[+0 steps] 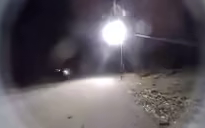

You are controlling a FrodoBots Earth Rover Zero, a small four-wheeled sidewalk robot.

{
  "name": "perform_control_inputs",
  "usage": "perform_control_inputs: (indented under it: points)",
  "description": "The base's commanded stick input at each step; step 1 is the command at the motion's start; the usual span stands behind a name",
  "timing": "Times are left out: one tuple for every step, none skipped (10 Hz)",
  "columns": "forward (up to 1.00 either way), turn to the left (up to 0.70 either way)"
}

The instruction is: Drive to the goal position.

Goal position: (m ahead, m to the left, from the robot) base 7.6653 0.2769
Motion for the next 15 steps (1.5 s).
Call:
perform_control_inputs:
  points:
    - [1.0, 0.0]
    - [1.0, 0.0]
    - [1.0, 0.0]
    - [1.0, 0.0]
    - [1.0, 0.0]
    - [1.0, 0.0]
    - [1.0, 0.0]
    - [1.0, 0.0]
    - [1.0, 0.0]
    - [1.0, 0.0]
    - [1.0, 0.0]
    - [1.0, 0.0]
    - [1.0, 0.0]
    - [1.0, 0.0]
    - [1.0, 0.0]
